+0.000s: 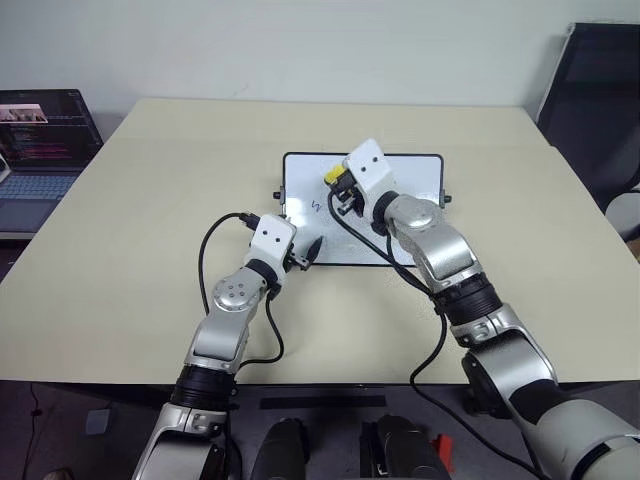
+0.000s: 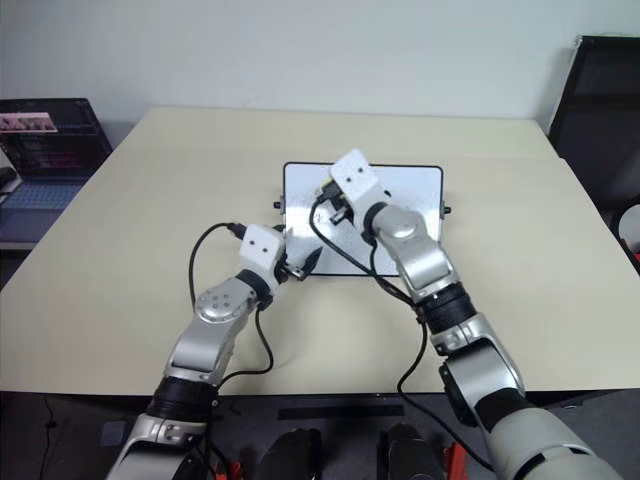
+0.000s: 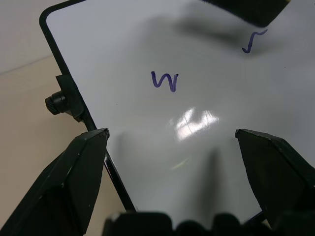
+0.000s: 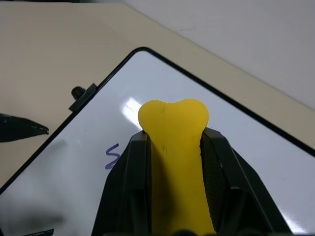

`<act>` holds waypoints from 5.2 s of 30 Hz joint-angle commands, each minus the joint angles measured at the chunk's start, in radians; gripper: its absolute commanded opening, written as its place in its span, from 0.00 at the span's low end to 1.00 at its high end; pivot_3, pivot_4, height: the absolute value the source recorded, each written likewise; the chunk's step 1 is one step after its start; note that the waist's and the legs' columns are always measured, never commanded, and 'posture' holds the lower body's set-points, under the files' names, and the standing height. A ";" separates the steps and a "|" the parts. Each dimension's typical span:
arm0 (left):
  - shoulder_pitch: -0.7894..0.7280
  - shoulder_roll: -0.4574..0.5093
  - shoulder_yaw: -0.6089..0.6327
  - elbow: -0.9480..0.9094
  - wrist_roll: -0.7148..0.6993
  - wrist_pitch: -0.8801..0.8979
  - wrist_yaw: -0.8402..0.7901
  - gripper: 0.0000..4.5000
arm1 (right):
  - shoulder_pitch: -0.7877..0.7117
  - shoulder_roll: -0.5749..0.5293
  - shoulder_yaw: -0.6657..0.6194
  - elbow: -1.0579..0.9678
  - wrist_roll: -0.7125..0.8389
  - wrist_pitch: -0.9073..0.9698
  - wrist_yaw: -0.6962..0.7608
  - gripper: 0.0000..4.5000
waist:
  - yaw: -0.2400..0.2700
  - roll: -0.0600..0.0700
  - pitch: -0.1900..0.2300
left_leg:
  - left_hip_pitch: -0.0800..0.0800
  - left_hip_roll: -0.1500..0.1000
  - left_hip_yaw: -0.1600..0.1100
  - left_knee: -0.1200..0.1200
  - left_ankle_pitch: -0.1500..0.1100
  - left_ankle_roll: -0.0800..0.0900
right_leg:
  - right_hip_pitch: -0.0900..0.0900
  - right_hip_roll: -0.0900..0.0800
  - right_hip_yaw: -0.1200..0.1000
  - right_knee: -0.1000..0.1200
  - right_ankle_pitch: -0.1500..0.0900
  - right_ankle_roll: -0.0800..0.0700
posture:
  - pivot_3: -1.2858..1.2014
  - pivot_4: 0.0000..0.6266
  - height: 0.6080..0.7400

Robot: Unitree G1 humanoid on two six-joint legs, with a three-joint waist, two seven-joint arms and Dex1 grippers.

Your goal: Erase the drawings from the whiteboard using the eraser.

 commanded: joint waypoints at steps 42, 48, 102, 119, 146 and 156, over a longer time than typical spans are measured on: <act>0.105 -0.013 0.032 -0.180 0.027 0.039 0.084 1.00 | -0.171 0.080 0.118 0.297 -0.291 -0.035 0.104 0.23 | -0.004 0.000 0.000 | 0.000 0.000 -0.001 -0.001 0.000 0.000 | -0.001 -0.001 0.000 0.001 0.000 0.000 | 0.52 0.24 1.00; 0.112 -0.015 0.035 -0.184 0.027 0.043 0.093 1.00 | -0.050 0.053 0.147 0.136 -0.308 0.051 0.152 0.23 | -0.004 0.000 0.000 | 0.000 0.000 -0.001 -0.001 0.000 0.000 | -0.001 -0.001 -0.001 0.001 0.000 0.000 | 0.52 0.24 1.00; 0.098 -0.028 0.026 -0.169 0.030 0.036 0.088 1.00 | 0.063 -0.002 0.117 -0.087 -0.289 0.129 0.145 0.23 | 0.009 0.000 0.000 | 0.000 0.000 -0.001 0.000 0.000 -0.001 | 0.000 -0.001 -0.002 0.000 0.000 0.000 | 0.52 0.24 1.00; 0.079 -0.018 0.018 -0.120 0.020 -0.013 0.039 1.00 | 0.520 -0.345 -0.076 -0.511 -0.295 -0.328 0.051 0.23 | 0.015 -0.001 0.000 | -0.001 -0.001 0.000 -0.001 -0.001 -0.001 | 0.000 -0.001 -0.001 -0.003 -0.001 0.001 | 0.52 0.24 1.00; 0.034 -0.026 0.014 -0.074 0.020 -0.038 0.012 1.00 | 0.545 -0.363 -0.092 -0.476 -0.343 -0.425 -0.016 0.23 | 0.018 -0.001 0.000 | 0.000 0.000 0.001 -0.001 0.000 -0.001 | 0.001 0.000 0.001 -0.003 -0.003 0.004 | 0.52 0.24 1.00; -0.015 -0.055 -0.028 -0.032 -0.011 -0.073 -0.061 1.00 | 0.374 -0.213 -0.091 -0.459 -0.253 -0.286 0.006 0.23 | 0.018 -0.001 0.000 | 0.001 0.000 0.001 0.000 0.000 -0.001 | 0.001 0.001 0.001 -0.002 0.000 0.000 | 0.52 0.24 1.00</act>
